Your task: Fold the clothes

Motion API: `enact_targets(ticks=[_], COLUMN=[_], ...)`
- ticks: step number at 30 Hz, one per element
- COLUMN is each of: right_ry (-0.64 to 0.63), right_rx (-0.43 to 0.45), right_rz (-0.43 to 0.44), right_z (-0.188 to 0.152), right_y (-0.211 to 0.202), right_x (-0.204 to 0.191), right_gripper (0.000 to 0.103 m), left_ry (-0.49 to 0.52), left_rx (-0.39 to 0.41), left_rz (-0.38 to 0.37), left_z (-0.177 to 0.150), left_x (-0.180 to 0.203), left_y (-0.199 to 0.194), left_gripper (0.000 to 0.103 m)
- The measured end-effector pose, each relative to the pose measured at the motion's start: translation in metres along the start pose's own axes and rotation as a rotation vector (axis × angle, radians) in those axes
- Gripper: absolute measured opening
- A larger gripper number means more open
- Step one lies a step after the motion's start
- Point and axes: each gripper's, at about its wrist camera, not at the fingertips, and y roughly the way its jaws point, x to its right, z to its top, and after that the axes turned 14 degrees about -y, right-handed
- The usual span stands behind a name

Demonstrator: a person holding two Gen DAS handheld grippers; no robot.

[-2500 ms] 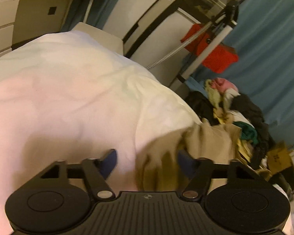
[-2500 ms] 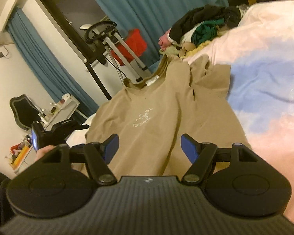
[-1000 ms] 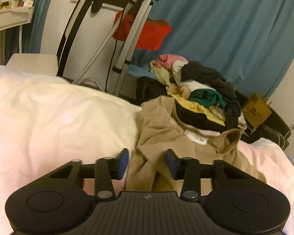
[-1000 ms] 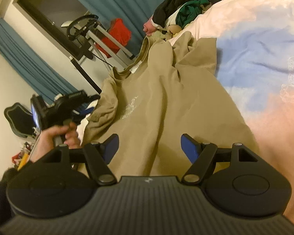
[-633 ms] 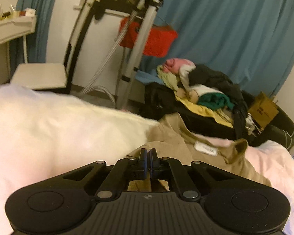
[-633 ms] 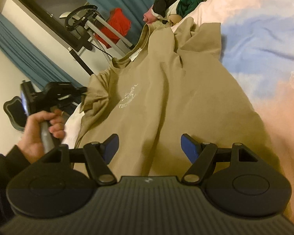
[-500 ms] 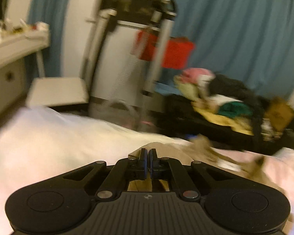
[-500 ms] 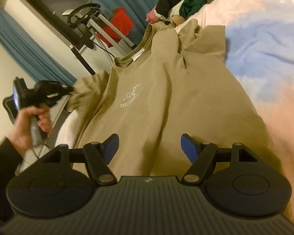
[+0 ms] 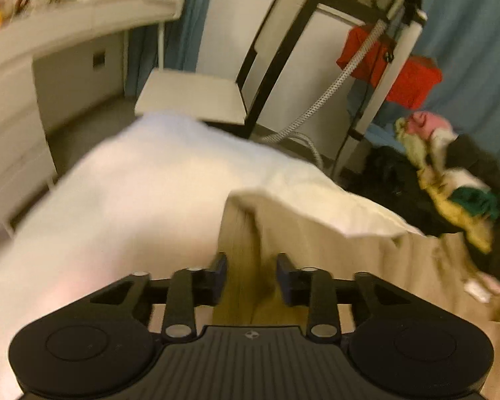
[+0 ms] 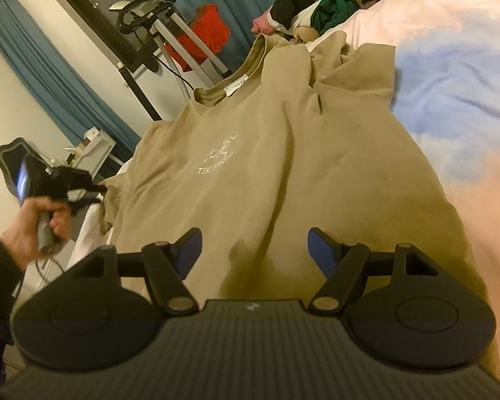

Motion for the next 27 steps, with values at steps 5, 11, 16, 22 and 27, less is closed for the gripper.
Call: enact_targets(ticks=[5,11,16,22,27], right_ry=[0.009,0.000,-0.010,-0.018,-0.024], right_rx=[-0.010,-0.011,-0.012,-0.006,0.005], right_rz=[0.018,0.028,0.027,0.009,0.001], right_z=[-0.002,-0.005,-0.005,-0.003,0.001], right_y=[0.000,-0.006,-0.008,-0.005,-0.013], right_x=[-0.002,-0.009,-0.011,-0.009,-0.004], right_gripper=[0.073,0.073,0.073,0.073,0.073], left_ry=[-0.152,-0.306,-0.352,-0.069,-0.060], left_rx=[-0.118,-0.160,-0.163,0.063,-0.018], left_rz=[-0.131,-0.157,-0.215,-0.028,-0.009], left_z=[-0.035,-0.070,-0.070,-0.051,-0.057], left_x=[-0.042,-0.060,-0.052,-0.032,-0.035], left_y=[-0.033,-0.027,-0.019,-0.049,-0.045], left_gripper=[0.055,0.052,0.014,0.008,0.011])
